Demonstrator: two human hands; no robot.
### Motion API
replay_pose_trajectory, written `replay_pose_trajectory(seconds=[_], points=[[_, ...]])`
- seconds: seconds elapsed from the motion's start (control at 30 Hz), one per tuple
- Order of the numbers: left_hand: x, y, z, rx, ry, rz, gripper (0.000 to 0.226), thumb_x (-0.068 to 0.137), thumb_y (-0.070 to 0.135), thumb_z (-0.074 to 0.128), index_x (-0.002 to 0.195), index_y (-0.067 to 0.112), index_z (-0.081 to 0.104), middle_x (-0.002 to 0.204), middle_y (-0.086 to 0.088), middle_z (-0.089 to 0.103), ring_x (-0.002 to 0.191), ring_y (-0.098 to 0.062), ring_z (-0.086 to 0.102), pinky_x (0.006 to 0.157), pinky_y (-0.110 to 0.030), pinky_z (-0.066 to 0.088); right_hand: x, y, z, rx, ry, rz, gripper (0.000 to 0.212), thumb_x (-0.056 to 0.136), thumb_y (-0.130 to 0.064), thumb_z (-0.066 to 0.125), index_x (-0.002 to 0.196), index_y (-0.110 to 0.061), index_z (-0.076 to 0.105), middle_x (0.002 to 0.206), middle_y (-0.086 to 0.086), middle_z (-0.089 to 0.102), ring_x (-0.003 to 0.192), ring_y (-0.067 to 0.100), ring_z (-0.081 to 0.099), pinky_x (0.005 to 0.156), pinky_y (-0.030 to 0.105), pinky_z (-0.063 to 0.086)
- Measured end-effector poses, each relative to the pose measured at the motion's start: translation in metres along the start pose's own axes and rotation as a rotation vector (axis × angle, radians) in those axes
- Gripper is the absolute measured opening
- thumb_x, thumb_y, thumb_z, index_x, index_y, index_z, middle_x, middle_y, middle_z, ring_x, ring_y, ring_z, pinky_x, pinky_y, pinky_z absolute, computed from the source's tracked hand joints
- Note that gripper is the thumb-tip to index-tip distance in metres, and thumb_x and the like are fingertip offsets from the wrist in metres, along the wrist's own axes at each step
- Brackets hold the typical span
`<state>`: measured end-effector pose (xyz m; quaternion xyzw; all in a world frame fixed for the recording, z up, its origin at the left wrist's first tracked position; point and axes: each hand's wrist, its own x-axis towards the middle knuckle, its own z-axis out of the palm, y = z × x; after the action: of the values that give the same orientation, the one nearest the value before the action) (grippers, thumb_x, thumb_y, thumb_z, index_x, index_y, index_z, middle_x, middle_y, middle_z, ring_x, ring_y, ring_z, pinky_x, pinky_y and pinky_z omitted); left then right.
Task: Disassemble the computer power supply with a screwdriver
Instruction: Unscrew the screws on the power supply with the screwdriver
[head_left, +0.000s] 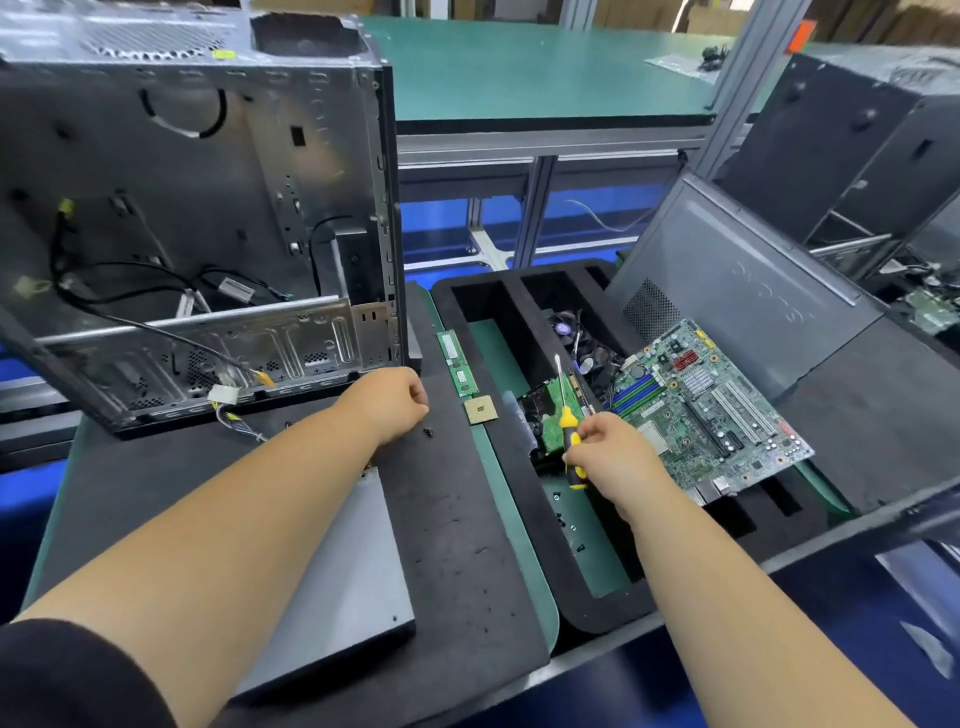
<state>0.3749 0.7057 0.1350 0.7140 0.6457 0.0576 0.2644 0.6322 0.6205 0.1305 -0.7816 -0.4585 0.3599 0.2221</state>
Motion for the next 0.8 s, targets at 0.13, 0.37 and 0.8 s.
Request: replay_pose_trajectory(seconds=[0.13, 0.37, 0.8], points=[[-0.022, 0.023, 0.007, -0.153, 0.105, 0.004, 0.011, 0.088, 0.020, 0.062, 0.082, 0.029, 0.064, 0.078, 0.015, 0.063, 0.077, -0.010, 0.059, 0.062, -0.024, 0.044, 0.006, 0.022, -0.022, -0.158, -0.023, -0.020, 0.019, 0.080, -0.015, 0.068, 0.094, -0.020, 0.057, 0.088, 0.003, 0.067, 0.082, 0.024, 0.065, 0.080, 0.044, 0.054], [-0.063, 0.077, 0.047, -0.253, 0.171, 0.049, 0.011, 0.089, 0.017, 0.064, 0.085, 0.028, 0.066, 0.082, 0.015, 0.063, 0.078, -0.008, 0.059, 0.060, -0.008, 0.040, 0.016, 0.072, -0.052, -0.446, -0.120, -0.049, 0.012, 0.085, -0.017, 0.064, 0.092, -0.013, 0.055, 0.093, 0.012, 0.069, 0.089, 0.031, 0.068, 0.077, 0.040, 0.054], [-0.104, 0.125, 0.092, -0.314, 0.225, -0.027, 0.016, 0.088, 0.022, 0.065, 0.083, 0.037, 0.064, 0.085, 0.016, 0.067, 0.082, -0.005, 0.061, 0.068, -0.019, 0.045, 0.027, 0.118, -0.069, -0.638, -0.200, -0.137, 0.024, 0.084, -0.017, 0.062, 0.106, -0.010, 0.053, 0.097, 0.009, 0.062, 0.087, 0.028, 0.062, 0.068, 0.029, 0.044]])
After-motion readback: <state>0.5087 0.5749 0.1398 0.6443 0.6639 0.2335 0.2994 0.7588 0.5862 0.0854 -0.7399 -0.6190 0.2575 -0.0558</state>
